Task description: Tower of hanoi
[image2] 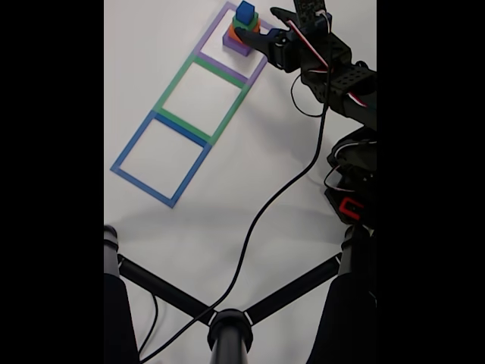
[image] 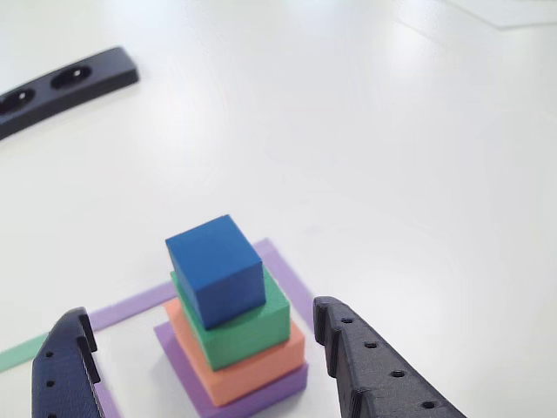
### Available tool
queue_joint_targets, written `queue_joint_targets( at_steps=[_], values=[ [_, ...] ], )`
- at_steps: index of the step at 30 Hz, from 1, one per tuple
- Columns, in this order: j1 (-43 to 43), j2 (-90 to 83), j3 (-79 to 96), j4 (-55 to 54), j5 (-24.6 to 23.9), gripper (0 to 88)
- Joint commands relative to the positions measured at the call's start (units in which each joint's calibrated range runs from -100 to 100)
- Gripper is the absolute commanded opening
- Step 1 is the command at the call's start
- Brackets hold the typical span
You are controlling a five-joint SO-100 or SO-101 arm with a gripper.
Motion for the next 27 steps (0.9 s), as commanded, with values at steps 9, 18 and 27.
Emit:
queue_joint_targets(
  at_steps=[9,18,27],
  values=[
    [-1.2,7.7,-6.7,-6.2,0.4,29.0],
    [-1.2,11.7,-10.8,-6.8,0.4,28.9],
    [-1.3,15.3,-13.1,-8.2,0.4,28.7]
  ],
)
